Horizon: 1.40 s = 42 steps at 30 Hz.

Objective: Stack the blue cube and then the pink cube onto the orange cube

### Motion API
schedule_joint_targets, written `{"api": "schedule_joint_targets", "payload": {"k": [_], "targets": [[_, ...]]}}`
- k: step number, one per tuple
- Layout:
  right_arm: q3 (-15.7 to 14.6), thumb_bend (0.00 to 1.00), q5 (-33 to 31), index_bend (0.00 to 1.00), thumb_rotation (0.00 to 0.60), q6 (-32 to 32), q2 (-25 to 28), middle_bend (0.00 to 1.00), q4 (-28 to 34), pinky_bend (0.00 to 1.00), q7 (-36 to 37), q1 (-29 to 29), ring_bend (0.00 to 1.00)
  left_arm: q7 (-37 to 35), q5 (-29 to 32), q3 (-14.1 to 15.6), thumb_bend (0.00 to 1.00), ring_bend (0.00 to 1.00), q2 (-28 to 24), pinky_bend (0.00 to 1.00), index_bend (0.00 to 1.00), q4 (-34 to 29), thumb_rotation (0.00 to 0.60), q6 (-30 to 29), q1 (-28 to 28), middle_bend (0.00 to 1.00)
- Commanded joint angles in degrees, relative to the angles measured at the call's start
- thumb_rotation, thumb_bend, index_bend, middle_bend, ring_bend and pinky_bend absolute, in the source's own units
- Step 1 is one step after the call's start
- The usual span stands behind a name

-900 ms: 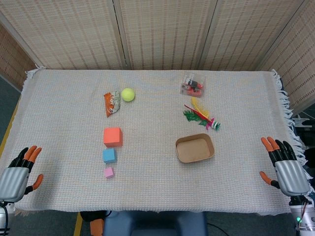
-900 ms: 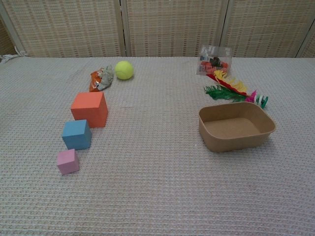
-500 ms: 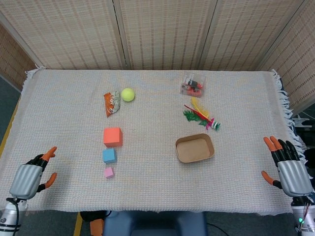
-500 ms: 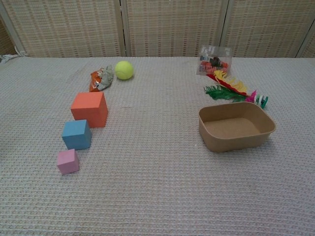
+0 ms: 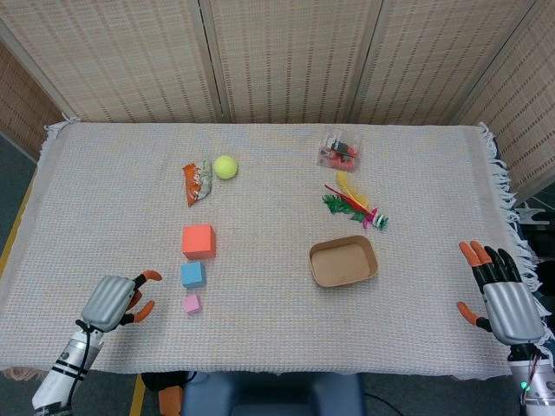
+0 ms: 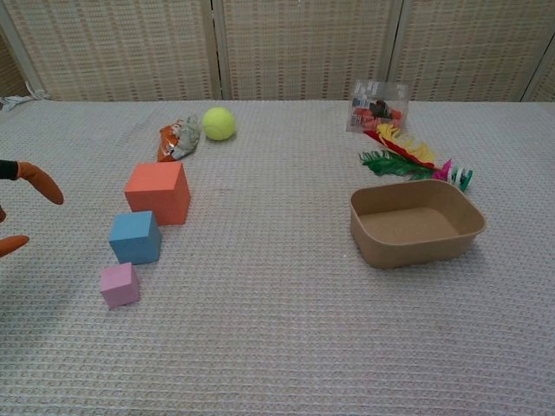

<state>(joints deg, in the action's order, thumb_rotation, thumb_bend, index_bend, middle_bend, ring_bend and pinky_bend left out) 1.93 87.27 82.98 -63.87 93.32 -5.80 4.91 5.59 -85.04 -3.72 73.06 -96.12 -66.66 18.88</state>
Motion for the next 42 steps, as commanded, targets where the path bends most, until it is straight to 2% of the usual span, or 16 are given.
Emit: {"api": "schedule_joint_targets", "payload": {"k": [1, 3, 7, 18, 28, 42], "targets": [[-0.2, 0.13, 0.1, 0.0, 0.6, -0.3, 0.1, 0.0, 0.1, 0.0, -0.1, 0.1, 0.0, 2.6, 3.0, -1.3, 0.33, 1.0, 0.1, 1.0, 0.27, -1.9, 0.6, 1.6, 1.4, 1.0], [-0.4, 0.14, 0.3, 0.0, 0.6, -0.5, 0.1, 0.0, 0.3, 0.0, 0.0, 0.1, 0.0, 6.0, 6.2, -1.9, 0.31, 1.0, 0.9, 1.0, 0.2, -3.3, 0.6, 3.2, 2.3, 1.0], [-0.5, 0.14, 0.6, 0.0, 0.6, -0.6, -0.2, 0.0, 0.2, 0.0, -0.3, 0.2, 0.0, 16.6, 12.2, -3.0, 0.3, 1.0, 5.3, 1.0, 0.18, -4.2, 0.6, 5.3, 5.1, 1.0], [-0.3, 0.14, -0.3, 0.0, 0.6, -1.3, -0.2, 0.0, 0.1, 0.0, -0.7, 0.5, 0.0, 26.0, 22.2, -4.5, 0.3, 1.0, 12.0, 1.0, 0.21, -2.8, 0.6, 6.1, 9.7, 1.0], [-0.4, 0.14, -0.4, 0.0, 0.6, -1.4, 0.2, 0.0, 0.2, 0.0, -0.4, 0.4, 0.0, 29.3, 23.5, -4.3, 0.3, 1.0, 14.9, 1.0, 0.21, 0.2, 0.6, 2.0, 10.9, 1.0], [-0.3, 0.14, -0.7, 0.0, 0.6, -1.4, 0.3, 0.0, 0.4, 0.0, -0.4, 0.4, 0.0, 30.4, 27.9, -4.6, 0.31, 1.0, 16.4, 1.0, 0.22, 3.2, 0.6, 2.1, 12.6, 1.0]]}}
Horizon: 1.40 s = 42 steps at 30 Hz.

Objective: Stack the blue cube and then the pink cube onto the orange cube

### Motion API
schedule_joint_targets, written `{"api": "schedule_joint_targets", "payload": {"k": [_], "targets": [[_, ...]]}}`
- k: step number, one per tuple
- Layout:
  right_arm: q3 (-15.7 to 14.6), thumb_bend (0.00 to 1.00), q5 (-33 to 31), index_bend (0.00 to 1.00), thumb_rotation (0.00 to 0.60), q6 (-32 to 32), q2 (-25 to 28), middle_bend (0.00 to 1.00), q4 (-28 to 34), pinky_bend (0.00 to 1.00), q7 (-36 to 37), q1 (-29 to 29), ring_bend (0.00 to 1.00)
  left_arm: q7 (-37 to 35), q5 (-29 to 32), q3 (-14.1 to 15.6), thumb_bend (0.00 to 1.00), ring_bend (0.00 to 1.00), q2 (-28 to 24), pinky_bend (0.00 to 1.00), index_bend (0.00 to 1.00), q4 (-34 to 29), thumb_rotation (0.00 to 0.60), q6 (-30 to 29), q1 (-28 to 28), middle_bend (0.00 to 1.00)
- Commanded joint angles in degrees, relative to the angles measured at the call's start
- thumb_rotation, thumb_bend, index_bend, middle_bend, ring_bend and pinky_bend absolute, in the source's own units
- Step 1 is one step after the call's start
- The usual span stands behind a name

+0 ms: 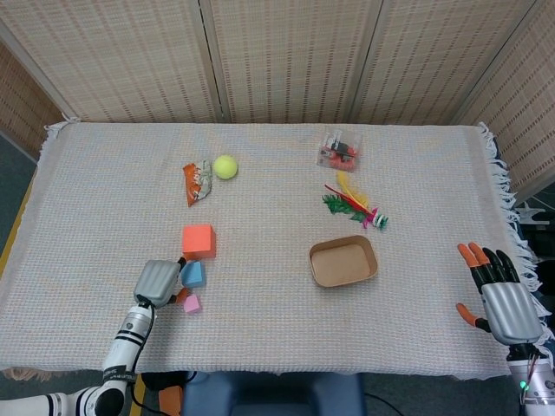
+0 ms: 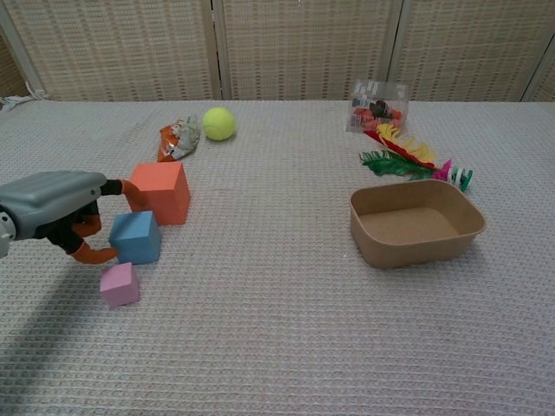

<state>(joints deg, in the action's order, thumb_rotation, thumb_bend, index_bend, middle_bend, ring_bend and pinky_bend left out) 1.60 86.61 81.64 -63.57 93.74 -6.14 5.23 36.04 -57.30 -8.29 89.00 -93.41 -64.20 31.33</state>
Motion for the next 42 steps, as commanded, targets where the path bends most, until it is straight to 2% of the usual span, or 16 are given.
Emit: {"api": "schedule_joint_targets", "payload": {"k": [1, 12, 18, 23, 27, 31, 34, 38, 42], "targets": [[0.0, 0.14, -0.1, 0.0, 0.6, -0.1, 0.0, 0.0, 0.0, 0.0, -0.1, 0.0, 0.0, -0.3, 0.2, 0.1, 0.31, 1.0, 0.6, 1.0, 0.23, 0.7, 0.6, -0.4, 0.1, 1.0], [-0.1, 0.14, 0.0, 0.0, 0.6, -0.2, 0.1, 0.0, 0.1, 0.0, -0.4, 0.0, 0.0, -2.2, -0.4, 0.7, 0.3, 1.0, 1.5, 1.0, 0.38, 1.8, 0.6, -1.2, 0.3, 1.0], [-0.3, 0.14, 0.1, 0.0, 0.6, -0.1, 0.1, 0.0, 0.2, 0.0, -0.5, 0.0, 0.0, -3.5, -2.6, 1.3, 0.32, 1.0, 0.9, 1.0, 0.41, 1.1, 0.6, -2.4, -0.1, 1.0], [-0.3, 0.14, 0.1, 0.0, 0.6, 0.0, 0.3, 0.0, 0.3, 0.0, -0.2, -0.1, 0.0, -4.3, -6.5, 2.7, 0.31, 1.0, -2.7, 1.0, 0.41, -2.8, 0.6, -4.2, -1.2, 1.0], [-0.3, 0.14, 0.2, 0.0, 0.6, 0.0, 0.3, 0.0, 0.3, 0.0, -0.2, -0.1, 0.0, -5.1, -8.3, 2.8, 0.31, 1.0, -7.0, 1.0, 0.42, -7.1, 0.6, -5.1, -1.7, 1.0], [-0.3, 0.14, 0.2, 0.0, 0.6, 0.0, 0.3, 0.0, 0.4, 0.0, -0.1, -0.1, 0.0, -7.3, -8.0, 1.4, 0.32, 1.0, -12.6, 1.0, 0.42, -11.2, 0.6, -3.1, -1.0, 1.0], [-0.2, 0.14, 0.0, 0.0, 0.6, -0.1, 0.3, 0.0, 0.4, 0.0, -0.2, -0.1, 0.0, -9.4, -7.0, -0.6, 0.32, 1.0, -15.5, 1.0, 0.43, -11.7, 0.6, -1.1, 0.2, 1.0], [-0.2, 0.14, -0.2, 0.0, 0.6, -0.3, 0.1, 0.0, 0.4, 0.0, -0.7, -0.1, 0.0, -12.5, -5.2, -3.2, 0.32, 1.0, -17.8, 1.0, 0.43, -10.8, 0.6, 3.2, 2.8, 1.0], [0.0, 0.14, -0.7, 0.0, 0.6, -0.4, -0.3, 0.0, 0.2, 0.0, -1.4, 0.0, 0.0, -12.5, -3.5, -4.6, 0.32, 1.0, -17.7, 1.0, 0.43, -8.7, 0.6, 5.5, 5.4, 1.0]]}}
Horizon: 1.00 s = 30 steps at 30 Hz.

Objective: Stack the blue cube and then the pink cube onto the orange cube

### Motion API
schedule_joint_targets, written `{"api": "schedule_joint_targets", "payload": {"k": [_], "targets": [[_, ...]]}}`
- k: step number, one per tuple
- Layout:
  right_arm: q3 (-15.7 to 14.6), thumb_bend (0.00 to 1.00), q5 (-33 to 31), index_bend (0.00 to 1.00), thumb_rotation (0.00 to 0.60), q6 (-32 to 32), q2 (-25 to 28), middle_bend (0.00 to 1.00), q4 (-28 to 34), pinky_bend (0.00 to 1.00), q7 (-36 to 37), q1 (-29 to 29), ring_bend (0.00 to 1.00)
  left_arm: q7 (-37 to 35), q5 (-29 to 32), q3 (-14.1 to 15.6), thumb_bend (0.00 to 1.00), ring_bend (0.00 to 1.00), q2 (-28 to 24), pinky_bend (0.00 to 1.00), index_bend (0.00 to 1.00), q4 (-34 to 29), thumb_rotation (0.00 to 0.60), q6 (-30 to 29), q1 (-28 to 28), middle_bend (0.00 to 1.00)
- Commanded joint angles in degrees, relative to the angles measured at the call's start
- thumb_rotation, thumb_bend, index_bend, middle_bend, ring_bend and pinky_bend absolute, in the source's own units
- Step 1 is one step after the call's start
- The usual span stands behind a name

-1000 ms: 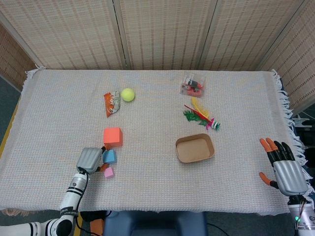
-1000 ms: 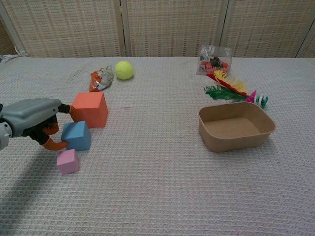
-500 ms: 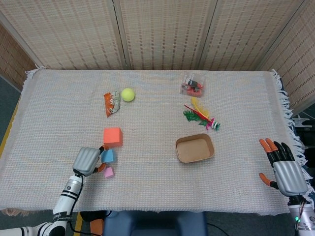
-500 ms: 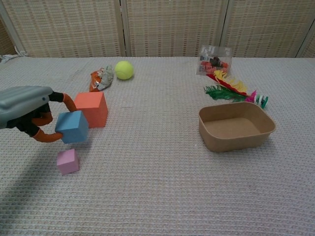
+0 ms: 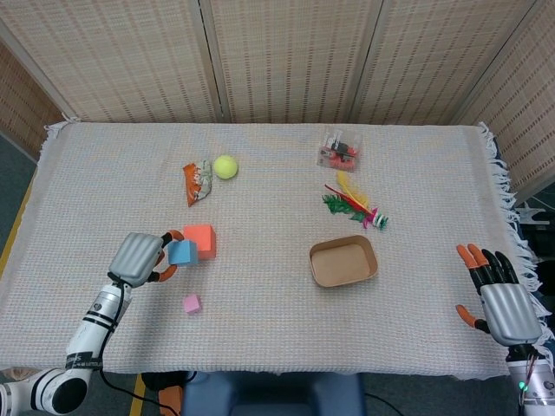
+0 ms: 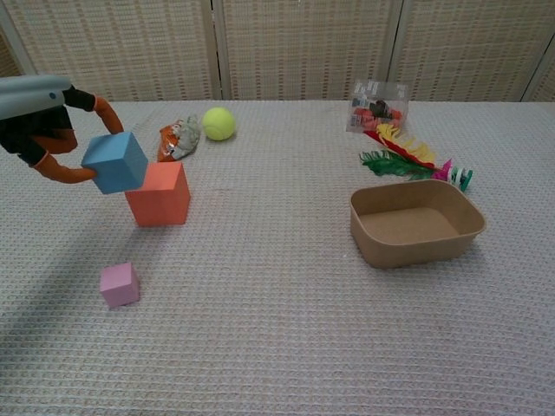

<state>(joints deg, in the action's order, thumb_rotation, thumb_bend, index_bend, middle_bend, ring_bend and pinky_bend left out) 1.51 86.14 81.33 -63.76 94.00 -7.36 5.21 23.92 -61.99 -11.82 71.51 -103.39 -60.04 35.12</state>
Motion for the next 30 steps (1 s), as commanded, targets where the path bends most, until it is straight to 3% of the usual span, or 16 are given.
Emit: {"api": "schedule_joint_targets", "payload": {"k": [1, 16, 30], "targets": [[0.2, 0.14, -0.4, 0.0, 0.6, -0.2, -0.2, 0.0, -0.1, 0.0, -0.4, 0.1, 0.0, -0.4, 1.6, -1.4, 0.32, 1.0, 0.2, 1.0, 0.43, 1.9, 0.6, 1.8, 2.3, 1.0], [0.7, 0.13, -2.1, 0.0, 0.6, -1.0, -0.2, 0.0, -0.3, 0.0, -0.6, 0.3, 0.0, 4.1, 5.4, -1.4, 0.32, 1.0, 5.5, 1.0, 0.44, 10.0, 0.6, 3.5, 8.4, 1.0], [0.6, 0.14, -2.0, 0.0, 0.6, -0.9, 0.0, 0.0, -0.2, 0.0, -0.6, 0.2, 0.0, 4.9, 7.3, 0.3, 0.32, 1.0, 7.3, 1.0, 0.45, 12.4, 0.6, 3.7, 9.7, 1.0]]}}
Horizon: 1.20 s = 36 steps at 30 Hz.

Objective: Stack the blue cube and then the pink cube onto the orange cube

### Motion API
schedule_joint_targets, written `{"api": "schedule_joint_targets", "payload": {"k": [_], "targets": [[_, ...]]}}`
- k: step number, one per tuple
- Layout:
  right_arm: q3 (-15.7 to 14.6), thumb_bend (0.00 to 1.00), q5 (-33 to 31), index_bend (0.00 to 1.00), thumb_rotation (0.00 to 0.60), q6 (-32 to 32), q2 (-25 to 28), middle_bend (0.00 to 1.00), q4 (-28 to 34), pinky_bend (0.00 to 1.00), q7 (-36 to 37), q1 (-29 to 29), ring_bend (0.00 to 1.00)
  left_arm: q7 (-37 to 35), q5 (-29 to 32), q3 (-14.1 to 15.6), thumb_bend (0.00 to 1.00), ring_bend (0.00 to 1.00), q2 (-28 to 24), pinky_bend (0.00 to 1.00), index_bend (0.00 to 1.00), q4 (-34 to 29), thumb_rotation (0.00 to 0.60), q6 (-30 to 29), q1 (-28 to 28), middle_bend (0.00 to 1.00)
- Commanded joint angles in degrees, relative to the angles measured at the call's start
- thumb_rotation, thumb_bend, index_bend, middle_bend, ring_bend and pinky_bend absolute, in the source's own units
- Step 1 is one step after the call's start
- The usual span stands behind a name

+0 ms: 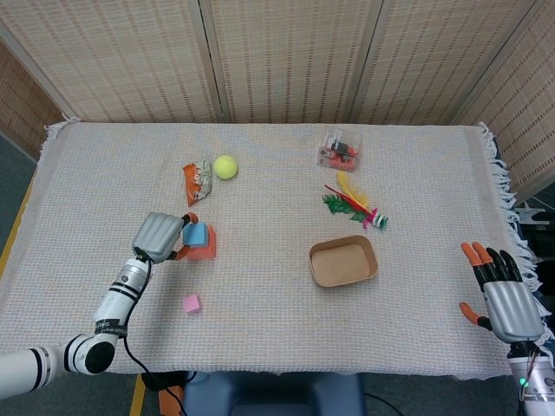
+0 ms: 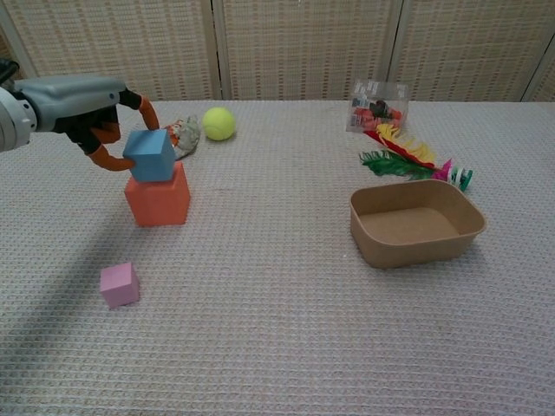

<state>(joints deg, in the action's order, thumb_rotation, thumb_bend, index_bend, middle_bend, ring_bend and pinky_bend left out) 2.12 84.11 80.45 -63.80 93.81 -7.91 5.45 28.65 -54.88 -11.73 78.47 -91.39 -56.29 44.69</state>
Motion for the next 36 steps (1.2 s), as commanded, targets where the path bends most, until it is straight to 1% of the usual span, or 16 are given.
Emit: {"api": "schedule_joint_targets", "payload": {"k": [1, 8, 14, 22, 27, 36], "targets": [[0.0, 0.14, 0.0, 0.0, 0.6, 0.0, 0.0, 0.0, 0.0, 0.0, -0.1, 0.0, 0.0, 0.1, 0.3, 0.3, 0.32, 1.0, 0.5, 1.0, 0.45, 0.6, 0.6, -0.1, 0.2, 1.0], [0.0, 0.14, -0.3, 0.0, 0.6, -0.3, 0.0, 0.0, 0.0, 0.0, -0.1, 0.1, 0.0, 0.1, 0.7, 0.6, 0.32, 1.0, 0.7, 1.0, 0.43, 1.2, 0.6, 0.1, 0.7, 1.0], [0.0, 0.13, -0.3, 0.0, 0.6, -0.2, 0.0, 0.0, 0.1, 0.0, -0.2, 0.1, 0.0, 0.4, 1.4, 1.1, 0.32, 1.0, 0.8, 1.0, 0.37, 1.2, 0.6, 0.2, 0.9, 1.0], [0.0, 0.14, -0.3, 0.0, 0.6, -0.3, 0.0, 0.0, 0.1, 0.0, -0.3, 0.1, 0.0, 0.6, 1.6, 1.5, 0.32, 1.0, 0.6, 1.0, 0.23, 0.7, 0.6, -0.4, 1.0, 1.0], [-0.1, 0.14, -0.1, 0.0, 0.6, 0.0, 0.0, 0.0, 0.1, 0.0, -0.2, 0.0, 0.0, 0.7, 1.7, 1.6, 0.32, 1.0, 0.4, 1.0, 0.18, 0.3, 0.6, -0.5, 1.2, 1.0], [-0.1, 0.14, 0.2, 0.0, 0.6, 0.3, 0.2, 0.0, 0.2, 0.0, 0.1, -0.2, 0.0, -0.2, -1.4, 2.9, 0.32, 1.0, -1.0, 1.0, 0.16, -2.9, 0.6, -3.0, -0.4, 1.0]]}}
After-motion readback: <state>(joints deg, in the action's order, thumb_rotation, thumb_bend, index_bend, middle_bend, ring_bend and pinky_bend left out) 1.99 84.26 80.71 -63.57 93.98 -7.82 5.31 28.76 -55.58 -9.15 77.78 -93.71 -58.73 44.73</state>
